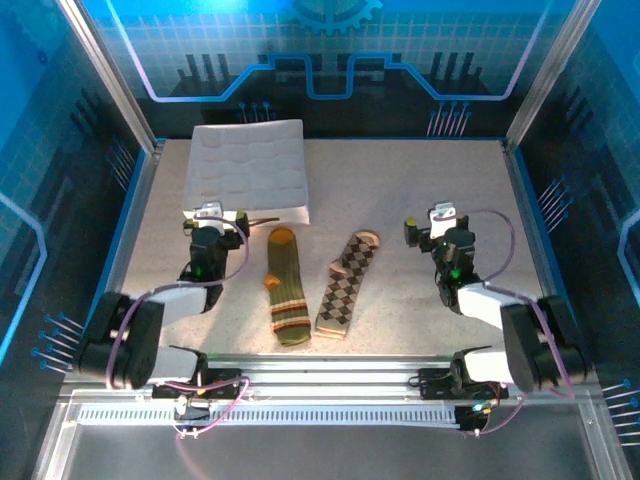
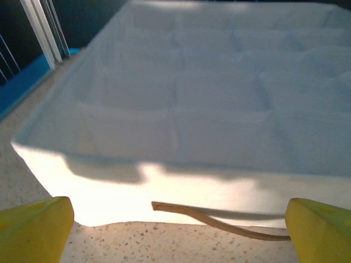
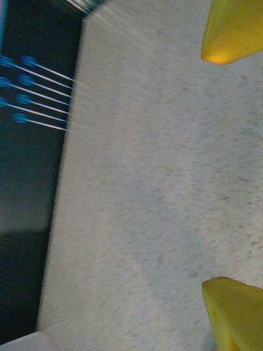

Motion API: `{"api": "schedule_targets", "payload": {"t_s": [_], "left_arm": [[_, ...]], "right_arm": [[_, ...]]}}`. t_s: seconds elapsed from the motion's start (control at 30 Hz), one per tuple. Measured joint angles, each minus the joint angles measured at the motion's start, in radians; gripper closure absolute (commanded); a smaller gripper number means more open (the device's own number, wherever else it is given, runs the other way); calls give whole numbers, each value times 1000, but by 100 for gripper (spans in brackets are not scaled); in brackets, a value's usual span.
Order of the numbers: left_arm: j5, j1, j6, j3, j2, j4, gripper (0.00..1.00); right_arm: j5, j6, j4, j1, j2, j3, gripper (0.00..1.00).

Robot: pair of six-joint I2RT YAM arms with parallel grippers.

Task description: Roll the socks

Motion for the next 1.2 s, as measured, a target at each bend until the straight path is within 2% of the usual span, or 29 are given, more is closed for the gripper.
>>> {"api": "schedule_targets", "payload": {"t_s": [0.07, 0.13, 0.17, 0.23, 0.3, 0.37, 0.4, 0.47, 0.53, 0.63, 0.7, 0.77, 0.9, 1.0, 1.2], "left_arm": [[-76, -39, 3, 62, -57, -53, 1], [-151, -80, -24, 185, -88, -161, 1], [-183, -98, -81, 278, -95, -262, 0], [-186, -111, -267, 536, -93, -589, 1], [-109, -82, -449, 739, -96, -796, 1], [13, -27, -586, 840, -108, -917, 1], [64, -11, -652, 869, -109, -989, 5], [151, -29, -751, 892, -100, -1117, 21], [254, -94, -836, 877, -69, -1244, 38], [381, -203, -940, 776, -29, -1371, 55], [457, -273, -999, 667, -16, -1436, 64], [525, -305, -1047, 558, -16, -1464, 70], [616, -307, -1109, 435, 19, -1478, 82], [663, -307, -1125, 421, 66, -1456, 86], [721, -307, -1140, 362, 95, -1397, 93]], "right_arm": [[41, -27, -40, 19, -64, 61, 0], [91, -39, -144, 35, -100, 210, 0], [126, -11, -229, 40, -103, 324, 0], [189, 103, -435, 40, -101, 575, 0], [211, 266, -598, 16, -105, 784, 0], [108, 408, -678, -67, -130, 867, 0], [53, 457, -698, -111, -149, 863, 0], [8, 484, -747, -118, -178, 827, 0], [-20, 430, -812, -8, -179, 800, 4], [-69, 287, -904, 216, -156, 755, 21], [-144, 155, -946, 386, -167, 669, 28], [-201, 44, -960, 525, -193, 561, 32], [-316, -207, -971, 805, -234, 309, 35], [-338, -355, -975, 908, -185, 233, 36], [-344, -550, -896, 978, 6, 237, 41]]}}
